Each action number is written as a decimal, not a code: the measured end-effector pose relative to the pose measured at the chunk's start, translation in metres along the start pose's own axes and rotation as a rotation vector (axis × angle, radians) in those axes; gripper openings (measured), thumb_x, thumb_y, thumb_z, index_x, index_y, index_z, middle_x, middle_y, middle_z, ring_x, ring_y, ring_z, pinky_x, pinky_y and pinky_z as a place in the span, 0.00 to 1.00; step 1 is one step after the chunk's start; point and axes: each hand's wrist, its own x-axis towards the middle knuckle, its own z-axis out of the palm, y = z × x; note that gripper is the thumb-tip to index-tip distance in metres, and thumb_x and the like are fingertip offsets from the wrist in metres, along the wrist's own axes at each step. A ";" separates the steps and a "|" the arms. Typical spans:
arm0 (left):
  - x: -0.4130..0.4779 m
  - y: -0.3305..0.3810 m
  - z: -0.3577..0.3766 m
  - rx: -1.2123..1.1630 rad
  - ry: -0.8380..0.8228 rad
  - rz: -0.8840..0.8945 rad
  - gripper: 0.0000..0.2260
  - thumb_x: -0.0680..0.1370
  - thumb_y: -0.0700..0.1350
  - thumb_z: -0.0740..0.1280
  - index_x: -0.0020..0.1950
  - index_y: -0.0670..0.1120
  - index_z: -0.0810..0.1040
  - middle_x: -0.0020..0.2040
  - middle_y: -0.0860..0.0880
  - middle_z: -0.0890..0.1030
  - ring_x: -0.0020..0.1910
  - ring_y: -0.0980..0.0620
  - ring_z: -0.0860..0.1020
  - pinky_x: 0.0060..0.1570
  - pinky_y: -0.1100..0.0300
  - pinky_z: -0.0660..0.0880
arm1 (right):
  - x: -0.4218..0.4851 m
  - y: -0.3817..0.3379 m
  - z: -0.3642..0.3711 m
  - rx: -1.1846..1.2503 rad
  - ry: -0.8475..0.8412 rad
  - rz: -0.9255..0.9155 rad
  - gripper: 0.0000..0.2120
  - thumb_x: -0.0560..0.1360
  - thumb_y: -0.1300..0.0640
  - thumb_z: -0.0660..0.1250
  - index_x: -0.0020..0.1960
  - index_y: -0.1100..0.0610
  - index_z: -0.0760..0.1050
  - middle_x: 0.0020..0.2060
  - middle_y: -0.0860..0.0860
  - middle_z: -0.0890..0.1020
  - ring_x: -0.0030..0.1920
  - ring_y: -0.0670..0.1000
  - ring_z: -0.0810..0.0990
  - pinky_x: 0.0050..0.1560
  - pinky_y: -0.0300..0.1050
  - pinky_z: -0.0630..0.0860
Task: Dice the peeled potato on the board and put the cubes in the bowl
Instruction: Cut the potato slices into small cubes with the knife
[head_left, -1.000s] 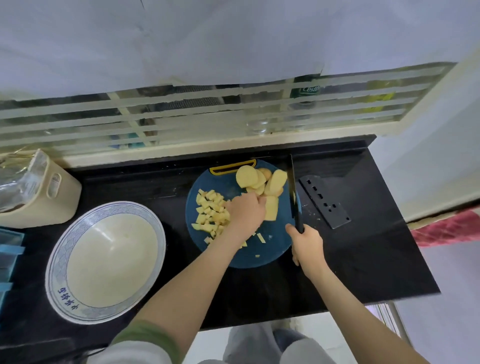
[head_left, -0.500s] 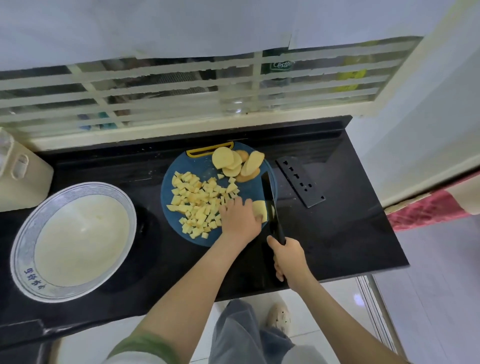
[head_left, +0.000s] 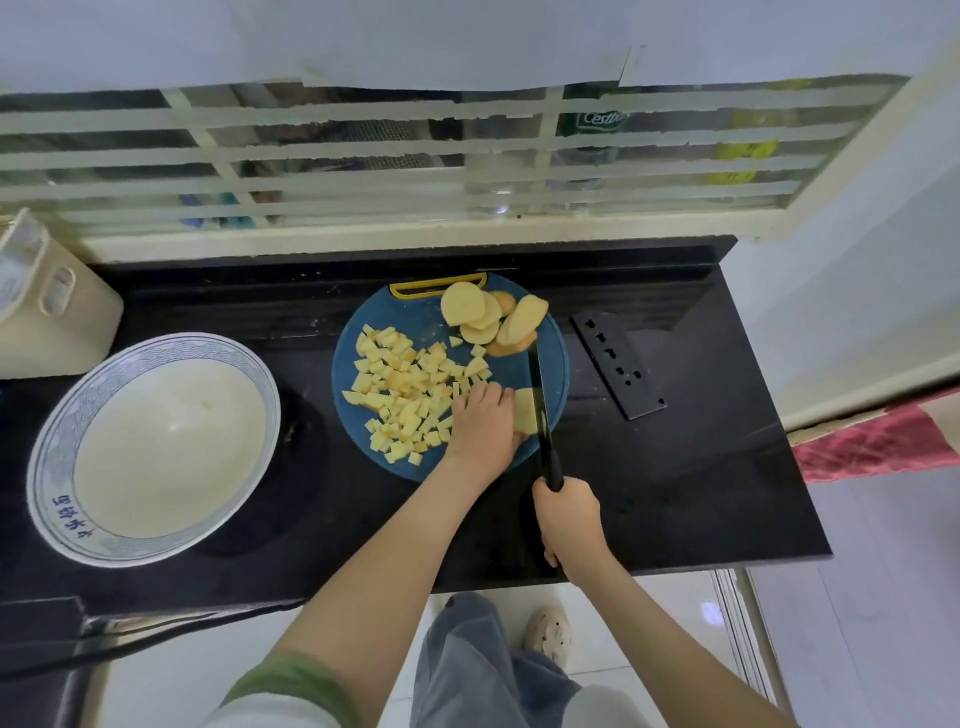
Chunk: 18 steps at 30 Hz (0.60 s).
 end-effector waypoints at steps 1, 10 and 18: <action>0.001 -0.002 0.001 -0.012 -0.005 0.013 0.25 0.79 0.54 0.62 0.72 0.45 0.64 0.66 0.47 0.69 0.66 0.47 0.64 0.62 0.53 0.61 | 0.000 -0.001 -0.001 -0.018 -0.006 0.010 0.09 0.80 0.57 0.59 0.42 0.59 0.70 0.35 0.55 0.72 0.29 0.52 0.69 0.28 0.44 0.69; 0.005 -0.009 0.003 -0.058 -0.008 0.079 0.25 0.78 0.53 0.64 0.71 0.44 0.65 0.64 0.46 0.68 0.64 0.47 0.63 0.59 0.54 0.60 | 0.004 -0.006 -0.005 -0.129 -0.017 0.063 0.07 0.80 0.56 0.60 0.45 0.58 0.70 0.38 0.54 0.76 0.33 0.51 0.74 0.32 0.45 0.74; 0.003 -0.009 0.008 -0.082 -0.002 0.050 0.26 0.78 0.53 0.65 0.72 0.45 0.64 0.65 0.47 0.68 0.65 0.48 0.63 0.60 0.55 0.60 | 0.003 -0.006 -0.006 -0.100 0.000 0.095 0.07 0.80 0.57 0.60 0.44 0.58 0.70 0.38 0.54 0.75 0.34 0.52 0.73 0.34 0.46 0.74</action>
